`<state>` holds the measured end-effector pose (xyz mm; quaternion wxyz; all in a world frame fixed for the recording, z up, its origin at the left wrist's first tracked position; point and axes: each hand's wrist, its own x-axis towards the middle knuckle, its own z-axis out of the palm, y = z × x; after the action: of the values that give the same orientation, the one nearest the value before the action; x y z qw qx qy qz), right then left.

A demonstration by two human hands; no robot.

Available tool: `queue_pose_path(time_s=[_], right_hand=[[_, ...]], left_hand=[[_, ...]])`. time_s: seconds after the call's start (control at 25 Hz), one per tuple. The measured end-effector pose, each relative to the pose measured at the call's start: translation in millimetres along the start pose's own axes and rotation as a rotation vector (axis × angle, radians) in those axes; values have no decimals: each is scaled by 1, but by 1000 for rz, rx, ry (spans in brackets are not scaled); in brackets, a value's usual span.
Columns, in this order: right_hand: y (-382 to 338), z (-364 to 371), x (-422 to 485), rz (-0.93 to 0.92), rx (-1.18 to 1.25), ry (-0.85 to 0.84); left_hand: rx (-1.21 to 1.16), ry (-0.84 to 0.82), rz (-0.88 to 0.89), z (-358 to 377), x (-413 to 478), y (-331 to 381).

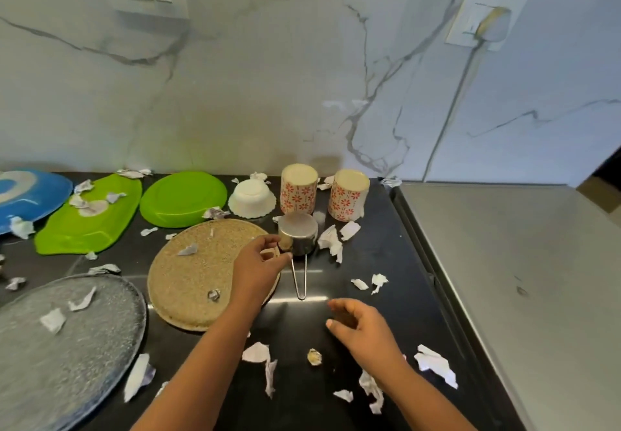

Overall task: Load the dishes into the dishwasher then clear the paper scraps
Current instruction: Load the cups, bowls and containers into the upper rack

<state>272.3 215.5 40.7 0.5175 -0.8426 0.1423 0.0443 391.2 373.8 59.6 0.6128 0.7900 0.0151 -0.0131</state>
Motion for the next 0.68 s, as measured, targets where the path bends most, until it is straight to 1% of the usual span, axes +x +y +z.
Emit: queue_pose_path(time_s=[0.16, 0.32, 0.4, 0.52, 0.68], right_hand=[[4, 18, 6, 14, -41, -76], [2, 21, 17, -31, -135, -64], [-1, 23, 22, -34, -136, -47], [-3, 19, 25, -6, -77, -54], [-2, 13, 18, 42, 16, -86]], left_hand=[[120, -13, 66, 18, 30, -3], [350, -85, 118, 39, 57, -10], [420, -144, 130, 46, 64, -14], [410, -182, 127, 47, 69, -17], [332, -95, 92, 40, 62, -10]])
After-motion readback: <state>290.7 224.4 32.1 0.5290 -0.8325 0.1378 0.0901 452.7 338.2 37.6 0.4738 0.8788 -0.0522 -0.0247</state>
